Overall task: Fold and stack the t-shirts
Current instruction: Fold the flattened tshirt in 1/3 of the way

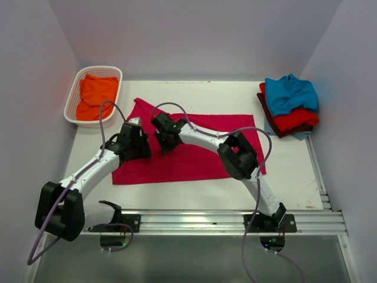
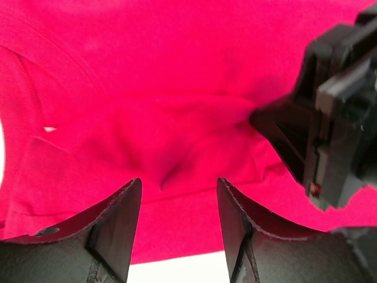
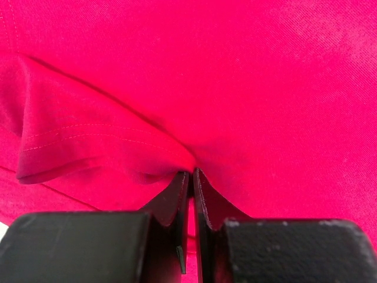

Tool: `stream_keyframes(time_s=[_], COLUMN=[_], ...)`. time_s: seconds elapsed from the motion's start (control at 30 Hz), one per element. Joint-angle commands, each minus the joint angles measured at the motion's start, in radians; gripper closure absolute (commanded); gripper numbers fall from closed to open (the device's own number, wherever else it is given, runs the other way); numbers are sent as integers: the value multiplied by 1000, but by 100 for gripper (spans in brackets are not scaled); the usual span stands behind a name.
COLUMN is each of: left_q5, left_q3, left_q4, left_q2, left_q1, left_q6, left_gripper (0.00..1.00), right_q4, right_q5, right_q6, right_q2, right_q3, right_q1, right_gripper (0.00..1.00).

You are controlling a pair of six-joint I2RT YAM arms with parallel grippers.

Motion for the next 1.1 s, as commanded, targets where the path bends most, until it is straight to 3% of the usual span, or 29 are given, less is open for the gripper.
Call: stream_keyframes(time_s=[0.0, 0.5, 0.6, 0.7, 0.9, 1.07], left_q5=[-103, -180, -198, -214, -235, -290], left_q3=[39, 67, 71, 74, 90, 128], left_q4=[44, 19, 19, 21, 13, -25], left_q2=[44, 172, 187, 214, 231, 205], left_q1=[-16, -79, -79, -79, -79, -79], left_q6=[18, 9, 6, 3, 0, 0], left_gripper=[43, 47, 56, 72, 79, 100], right_q4=[25, 30, 31, 36, 43, 49], right_q5=[-20, -20, -22, -20, -22, -20], right_q6=[3, 0, 0, 0, 1, 1], right_q2=[19, 21, 19, 13, 1, -12], right_q3=[-19, -30, -39, -45, -71, -91], right_q1=[-5, -22, -25, -30, -36, -40], right_gripper=[93, 93, 94, 94, 95, 95])
